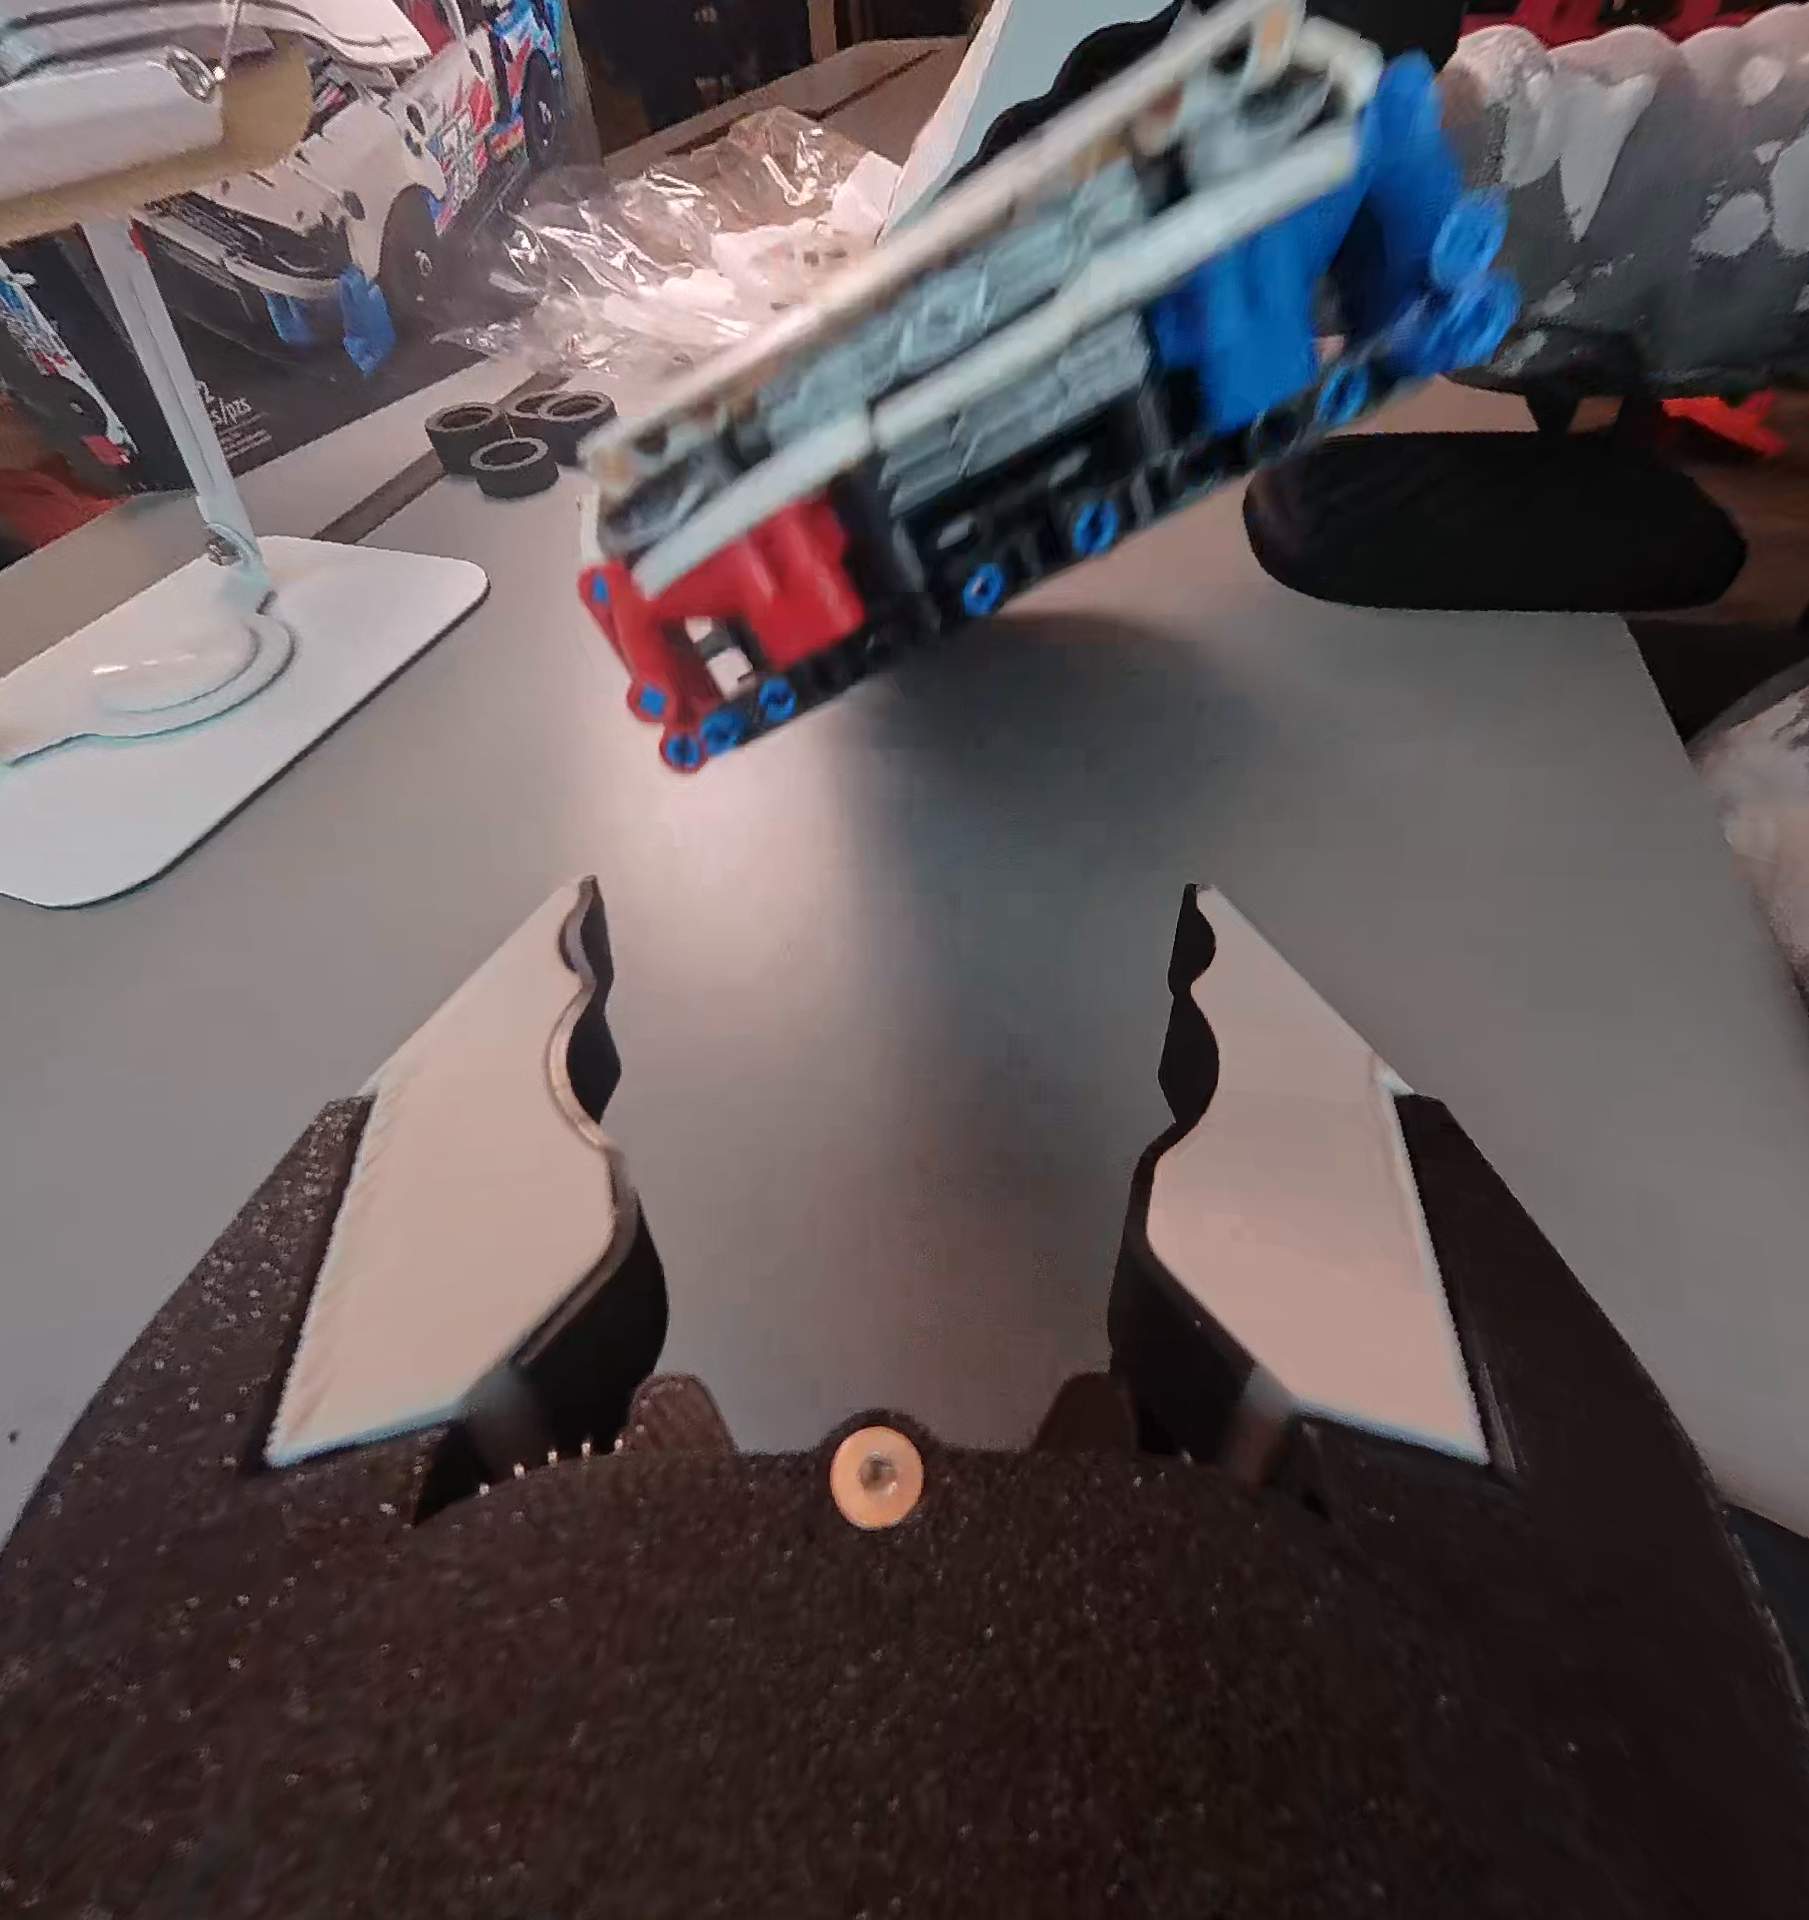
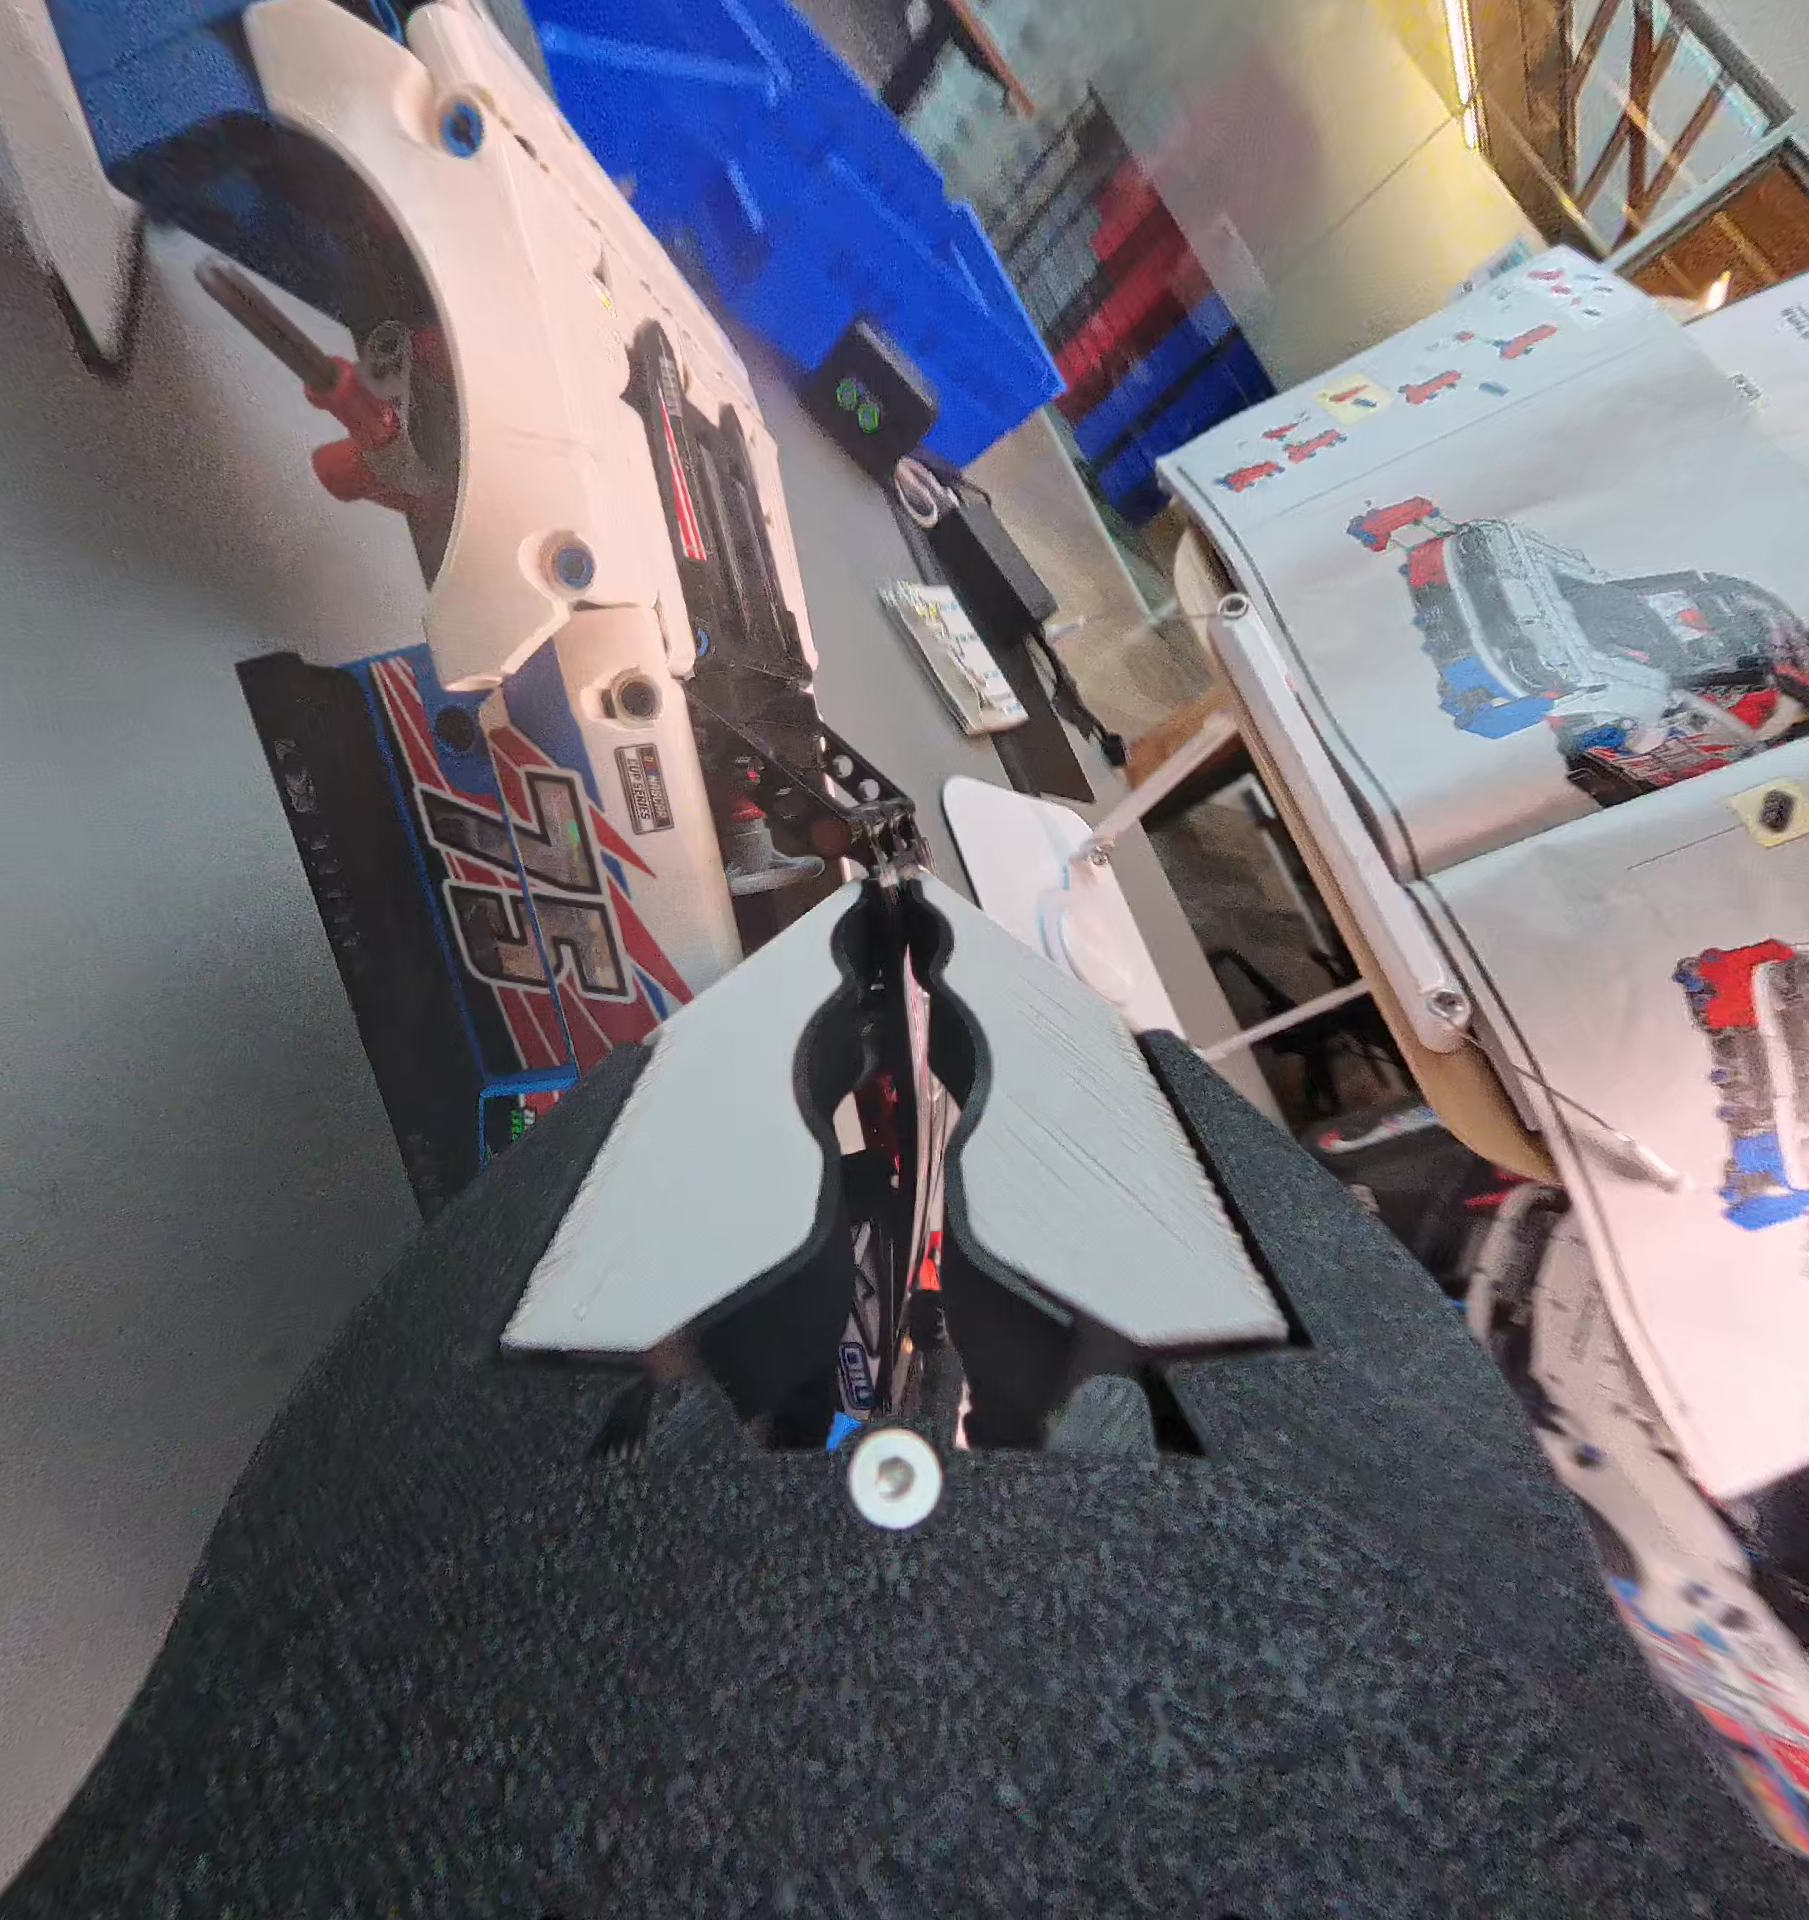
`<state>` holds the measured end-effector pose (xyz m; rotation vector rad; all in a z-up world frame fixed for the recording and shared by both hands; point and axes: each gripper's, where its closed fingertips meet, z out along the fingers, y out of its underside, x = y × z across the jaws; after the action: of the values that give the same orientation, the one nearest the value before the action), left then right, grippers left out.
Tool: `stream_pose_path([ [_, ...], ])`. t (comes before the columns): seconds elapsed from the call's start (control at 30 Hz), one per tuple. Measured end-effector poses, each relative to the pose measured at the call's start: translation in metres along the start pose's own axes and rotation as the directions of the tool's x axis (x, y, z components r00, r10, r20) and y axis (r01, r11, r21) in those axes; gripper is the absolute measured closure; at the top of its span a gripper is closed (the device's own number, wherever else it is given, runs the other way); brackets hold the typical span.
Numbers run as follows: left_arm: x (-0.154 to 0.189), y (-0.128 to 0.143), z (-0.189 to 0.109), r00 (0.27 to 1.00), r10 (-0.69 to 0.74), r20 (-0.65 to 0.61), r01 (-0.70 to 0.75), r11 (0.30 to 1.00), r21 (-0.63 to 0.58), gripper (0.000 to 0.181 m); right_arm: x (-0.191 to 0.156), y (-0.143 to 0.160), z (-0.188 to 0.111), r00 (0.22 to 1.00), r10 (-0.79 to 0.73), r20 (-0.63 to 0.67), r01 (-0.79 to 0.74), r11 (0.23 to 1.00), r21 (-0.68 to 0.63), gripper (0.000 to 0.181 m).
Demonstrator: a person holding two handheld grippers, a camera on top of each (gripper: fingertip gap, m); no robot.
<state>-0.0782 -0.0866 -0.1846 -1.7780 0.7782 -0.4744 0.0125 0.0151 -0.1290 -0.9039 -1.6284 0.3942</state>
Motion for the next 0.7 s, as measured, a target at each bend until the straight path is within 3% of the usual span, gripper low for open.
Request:
stream_pose_path([
  [0.03, -0.003, -0.004, 0.004, 1.000, 0.010, 0.011, -0.010, 1.000, 0.016, 0.074, 0.005, -0.005, -0.002, 0.997, 0.075, 0.035, -0.077, 0.996, 0.055, 0.179],
  [0.1, -0.006, -0.022, 0.012, 1.000, 0.025, 0.019, -0.027, 0.998, 0.062, 0.073, 0.010, -0.016, -0.006, 0.968, 0.206, 0.146, -0.227, 0.962, 0.149, 0.179],
  [0.23, 0.002, -0.086, 0.025, 0.995, 0.095, -0.033, -0.086, 0.974, 0.209, 0.078, 0.004, -0.035, -0.005, 0.836, 0.372, 0.403, -0.494, 0.830, 0.258, 0.178],
  [0.33, 0.022, -0.127, 0.032, 0.977, 0.157, -0.145, -0.110, 0.951, 0.289, 0.101, 0.002, -0.036, 0.003, 0.738, 0.428, 0.522, -0.615, 0.745, 0.258, 0.178],
  [0.4, 0.019, -0.145, 0.040, 0.977, 0.163, -0.139, -0.114, 0.945, 0.307, 0.118, 0.001, -0.033, 0.010, 0.687, 0.447, 0.572, -0.659, 0.715, 0.232, 0.177],
  [0.47, 0.013, -0.151, 0.047, 0.981, 0.134, -0.140, -0.089, 0.953, 0.290, 0.120, 0.006, -0.025, 0.015, 0.661, 0.478, 0.579, -0.680, 0.708, 0.192, 0.175],
  [0.53, 0.012, -0.156, 0.053, 0.983, 0.101, -0.154, -0.054, 0.958, 0.283, 0.124, 0.016, -0.012, 0.018, 0.652, 0.534, 0.538, -0.692, 0.709, 0.136, 0.154],
  [0.7, 0.011, -0.163, 0.067, 0.988, 0.119, -0.096, -0.093, 0.966, 0.242, 0.126, 0.053, 0.003, -0.015, 0.733, 0.539, 0.415, -0.637, 0.758, 0.141, 0.151],
])
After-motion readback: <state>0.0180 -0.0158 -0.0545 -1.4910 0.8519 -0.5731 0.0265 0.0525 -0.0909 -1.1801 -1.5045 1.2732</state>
